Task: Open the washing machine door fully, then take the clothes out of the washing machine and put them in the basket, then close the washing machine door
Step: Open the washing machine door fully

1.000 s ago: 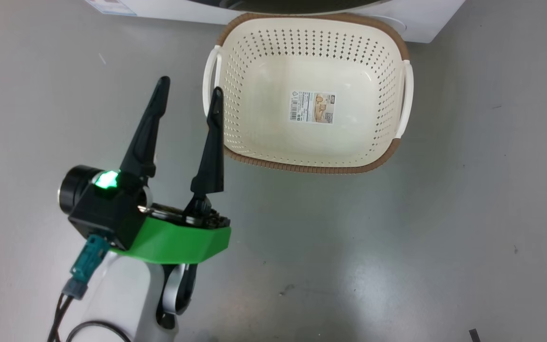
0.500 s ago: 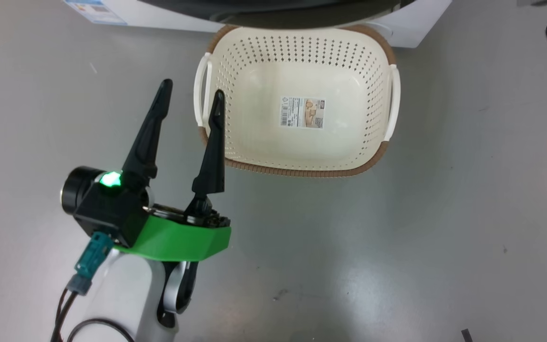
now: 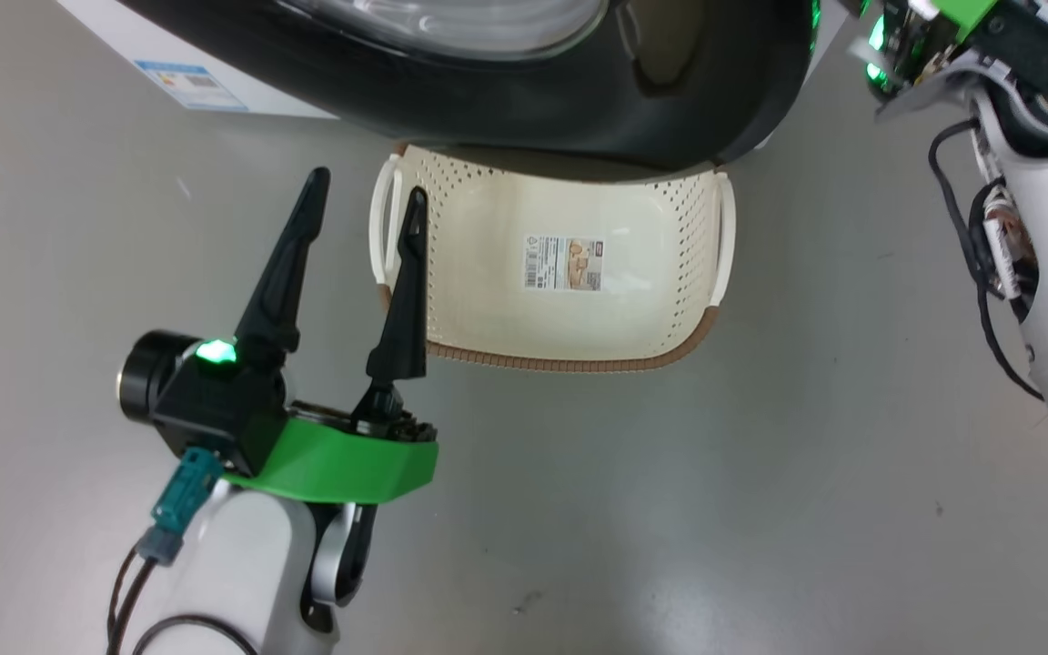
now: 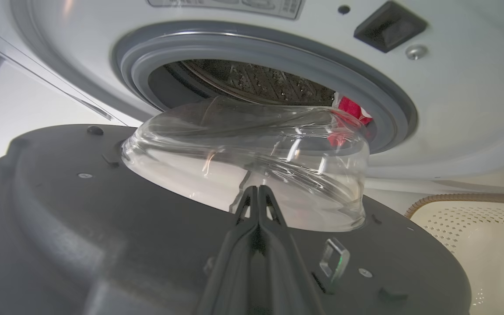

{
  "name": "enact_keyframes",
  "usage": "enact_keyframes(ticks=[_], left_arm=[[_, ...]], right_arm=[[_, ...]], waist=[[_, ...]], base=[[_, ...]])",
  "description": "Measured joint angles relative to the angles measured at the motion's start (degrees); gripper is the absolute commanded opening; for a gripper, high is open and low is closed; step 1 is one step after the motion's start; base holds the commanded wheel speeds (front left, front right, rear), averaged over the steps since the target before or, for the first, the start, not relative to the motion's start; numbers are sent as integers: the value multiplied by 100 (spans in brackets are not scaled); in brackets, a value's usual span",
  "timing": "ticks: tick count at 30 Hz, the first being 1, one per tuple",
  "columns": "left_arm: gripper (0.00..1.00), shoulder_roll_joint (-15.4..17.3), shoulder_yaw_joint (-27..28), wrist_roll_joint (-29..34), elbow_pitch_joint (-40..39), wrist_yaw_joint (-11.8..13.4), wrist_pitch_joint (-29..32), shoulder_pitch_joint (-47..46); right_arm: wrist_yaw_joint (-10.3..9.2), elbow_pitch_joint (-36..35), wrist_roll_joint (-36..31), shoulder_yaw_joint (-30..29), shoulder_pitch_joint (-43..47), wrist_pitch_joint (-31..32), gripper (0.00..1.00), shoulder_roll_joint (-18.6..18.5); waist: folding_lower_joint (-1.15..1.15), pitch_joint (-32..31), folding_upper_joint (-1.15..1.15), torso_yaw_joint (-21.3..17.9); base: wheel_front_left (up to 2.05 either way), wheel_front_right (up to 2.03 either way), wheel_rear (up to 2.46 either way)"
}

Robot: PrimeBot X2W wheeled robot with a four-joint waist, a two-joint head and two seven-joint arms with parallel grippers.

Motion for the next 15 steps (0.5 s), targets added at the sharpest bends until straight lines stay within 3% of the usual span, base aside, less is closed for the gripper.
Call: enact_keyframes(ticks=[15], left_arm=[[100,2,91,52,141,-9,0,321]], right_arm=[[1,-245,75,21,828,146,0,82]], waist=[[0,-599,0,-97]], base=[[0,0,0]])
